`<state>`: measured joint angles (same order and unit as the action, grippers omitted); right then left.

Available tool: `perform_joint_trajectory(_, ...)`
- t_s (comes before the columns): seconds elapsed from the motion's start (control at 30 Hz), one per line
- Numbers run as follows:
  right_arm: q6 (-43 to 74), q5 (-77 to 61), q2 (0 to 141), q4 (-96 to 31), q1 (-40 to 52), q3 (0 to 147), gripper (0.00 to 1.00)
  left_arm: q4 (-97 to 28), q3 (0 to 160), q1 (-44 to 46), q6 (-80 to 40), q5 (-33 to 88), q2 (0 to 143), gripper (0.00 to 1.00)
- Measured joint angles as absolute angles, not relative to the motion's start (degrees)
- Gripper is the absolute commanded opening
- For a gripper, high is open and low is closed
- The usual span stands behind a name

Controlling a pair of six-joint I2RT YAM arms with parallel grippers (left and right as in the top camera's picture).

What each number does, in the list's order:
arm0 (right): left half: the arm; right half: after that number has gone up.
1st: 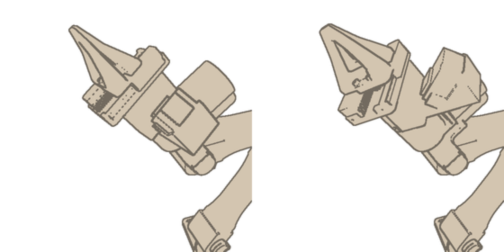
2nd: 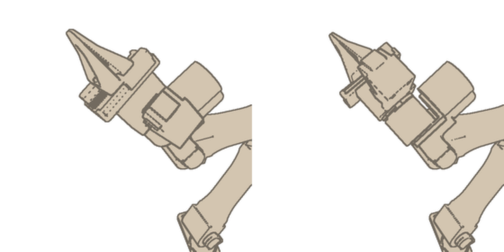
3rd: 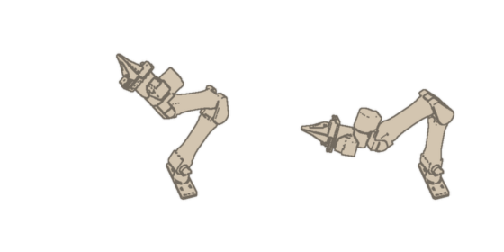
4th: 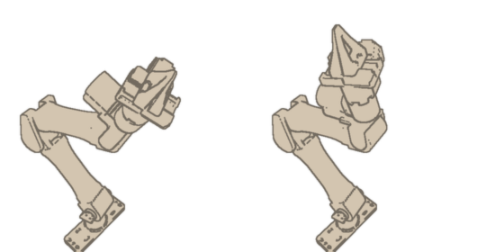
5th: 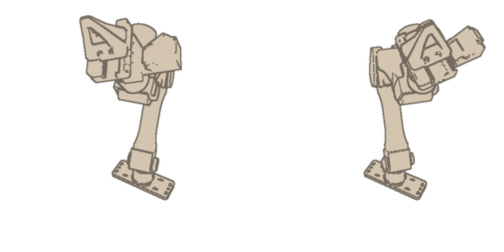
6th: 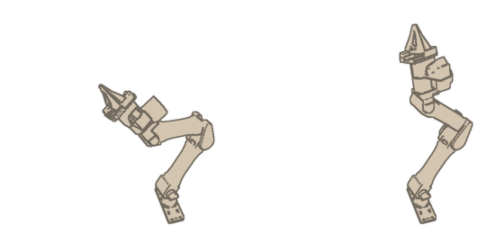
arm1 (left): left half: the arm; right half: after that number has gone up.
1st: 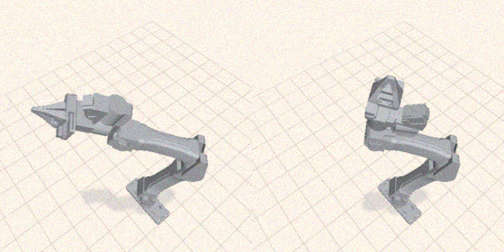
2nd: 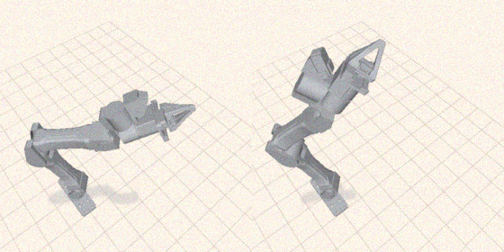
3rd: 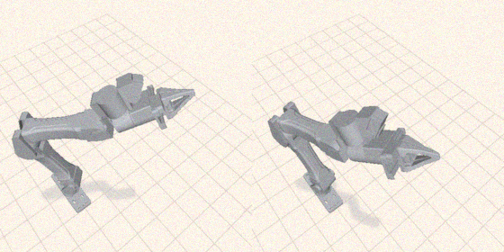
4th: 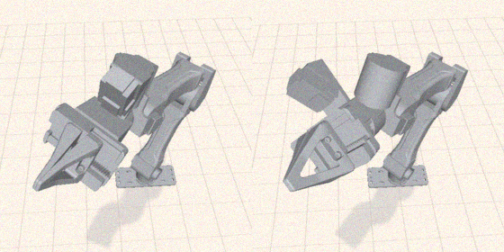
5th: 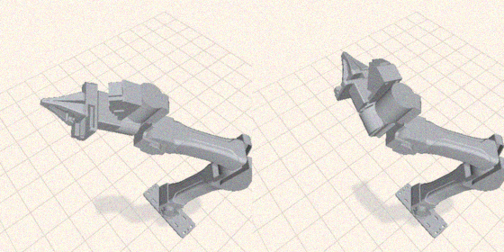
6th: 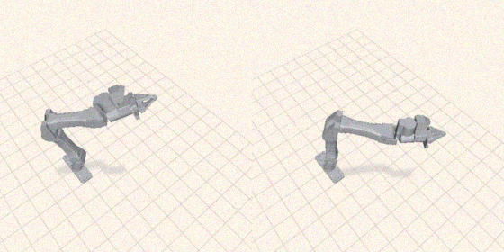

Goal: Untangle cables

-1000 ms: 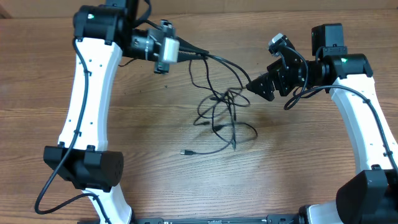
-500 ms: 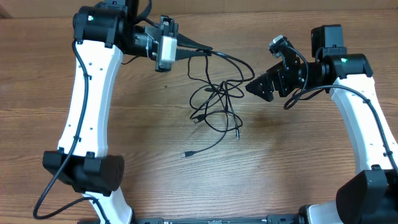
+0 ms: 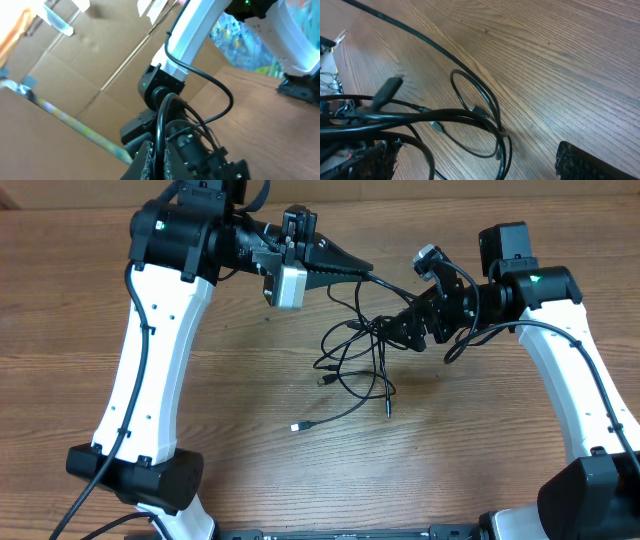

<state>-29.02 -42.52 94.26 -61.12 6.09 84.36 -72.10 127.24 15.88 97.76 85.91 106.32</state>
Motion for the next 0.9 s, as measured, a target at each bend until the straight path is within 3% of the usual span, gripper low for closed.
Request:
perform_joint_trajectory(0.37, -28.71, -41.39, 94.26, -59.96, 6.48, 79.29, 0.99, -66.39, 127.31, 15.88, 96.27, 85.84, 97.95, 0.04)
perform_joint_trajectory(0.63, -21.87, -28.23, 94.26, -57.93, 6.22, 79.29, 0.99, -66.41, 127.31, 13.23, 94.13, 85.86, 97.93, 0.04)
perform_joint_trajectory(0.9, -19.49, -25.36, 94.26, -58.28, -1.91, 79.29, 1.00, -66.39, 127.28, 5.82, 90.50, 85.47, 97.60, 0.04)
